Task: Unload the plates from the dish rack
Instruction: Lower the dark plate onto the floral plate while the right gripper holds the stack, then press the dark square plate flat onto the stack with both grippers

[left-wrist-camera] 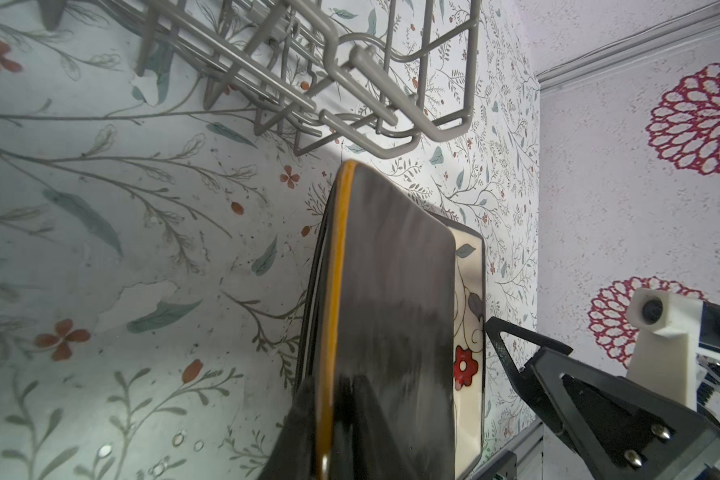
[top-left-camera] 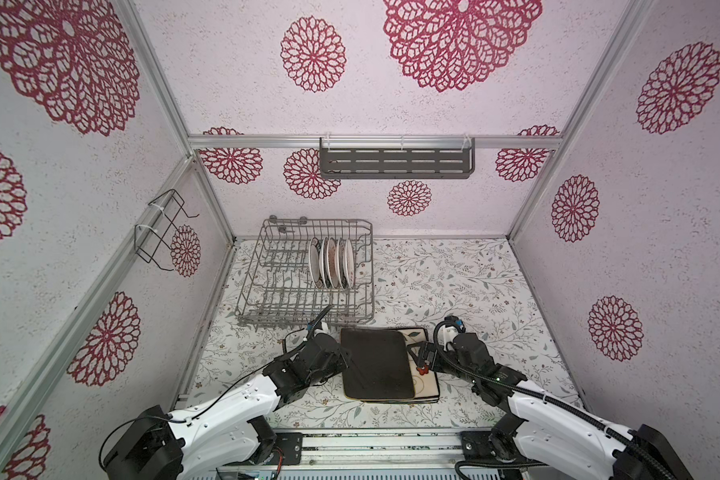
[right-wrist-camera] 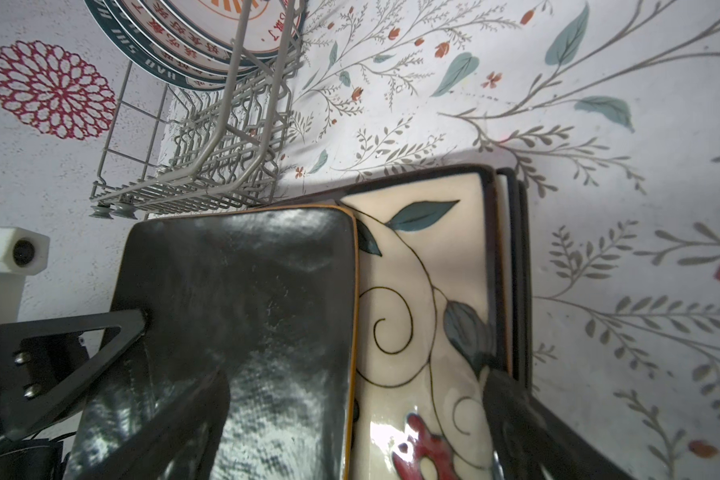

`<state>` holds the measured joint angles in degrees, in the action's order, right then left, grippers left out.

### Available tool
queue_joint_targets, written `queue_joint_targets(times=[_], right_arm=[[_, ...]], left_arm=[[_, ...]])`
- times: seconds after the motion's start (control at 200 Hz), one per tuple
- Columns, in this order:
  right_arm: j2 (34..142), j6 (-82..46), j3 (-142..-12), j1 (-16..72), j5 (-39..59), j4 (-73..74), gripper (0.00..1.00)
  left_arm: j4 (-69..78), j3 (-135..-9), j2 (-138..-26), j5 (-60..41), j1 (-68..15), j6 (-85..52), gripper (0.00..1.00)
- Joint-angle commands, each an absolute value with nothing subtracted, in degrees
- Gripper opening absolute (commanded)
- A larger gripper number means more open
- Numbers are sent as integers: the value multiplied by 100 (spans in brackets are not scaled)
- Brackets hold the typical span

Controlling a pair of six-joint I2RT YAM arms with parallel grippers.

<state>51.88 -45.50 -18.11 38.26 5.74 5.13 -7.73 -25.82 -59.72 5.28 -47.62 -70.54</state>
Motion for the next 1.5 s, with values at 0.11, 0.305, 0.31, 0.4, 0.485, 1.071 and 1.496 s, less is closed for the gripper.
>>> queue_joint_targets(times=[0.11,0.305,0.31,0.4,0.485,1.071,1.496], right_arm=[[5085,-4434,-1927,3797,422,411,99],[5028,-4432,-1889,3797,442,370,99],[5028,-4435,-1885,3797,445,365,99],[5019,-4388,-1895,3787,429,284,99],[5033,-4356,-1918,3788,409,247,99],[5132,-4303,-1946,3771,350,204,99],[5158,-4282,-1956,3762,330,176,99]], left_arm=[[-800,-2586,-6153,579,-4816,-7117,24],[-708,-2618,-6321,487,-4831,-7119,24],[-710,-2627,-6325,489,-4828,-7119,24],[-702,-2656,-6365,493,-4846,-7126,24],[-694,-2681,-6407,488,-4852,-7119,23],[-642,-2891,-6844,331,-4870,-6975,43],[-967,-3455,-7390,203,-4963,-6544,47]])
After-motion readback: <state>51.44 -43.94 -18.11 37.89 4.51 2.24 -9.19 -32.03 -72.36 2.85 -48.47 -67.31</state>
